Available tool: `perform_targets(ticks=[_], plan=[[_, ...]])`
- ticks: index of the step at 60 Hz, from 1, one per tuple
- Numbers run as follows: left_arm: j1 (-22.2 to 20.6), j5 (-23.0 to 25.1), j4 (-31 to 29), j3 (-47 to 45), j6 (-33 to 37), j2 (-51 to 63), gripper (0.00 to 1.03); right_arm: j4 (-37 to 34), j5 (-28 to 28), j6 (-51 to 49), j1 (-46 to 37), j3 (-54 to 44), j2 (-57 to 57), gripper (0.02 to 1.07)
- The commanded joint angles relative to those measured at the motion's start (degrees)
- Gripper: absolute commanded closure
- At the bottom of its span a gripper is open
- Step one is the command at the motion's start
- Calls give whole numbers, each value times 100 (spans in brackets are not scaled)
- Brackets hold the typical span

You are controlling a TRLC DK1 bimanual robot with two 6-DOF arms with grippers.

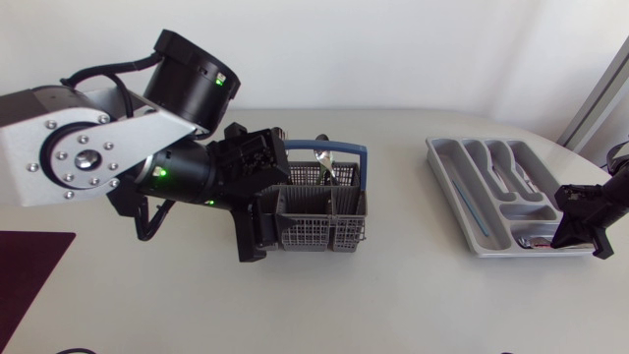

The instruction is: Sort the cutlery from the basket into the organizer compartments.

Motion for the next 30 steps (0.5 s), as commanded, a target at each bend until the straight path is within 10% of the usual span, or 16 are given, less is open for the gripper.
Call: perform_targets(ticks=[1, 9, 30], plan=[[88, 75, -44, -196, 173, -165, 18, 167, 109, -100, 76, -206, -124, 97], [211, 111, -70, -293, 217, -323, 18, 809, -110, -91, 23, -619, -661, 48], [756, 365, -193, -451, 208, -719, 18, 800, -910, -12, -108, -1129, -2146, 14]])
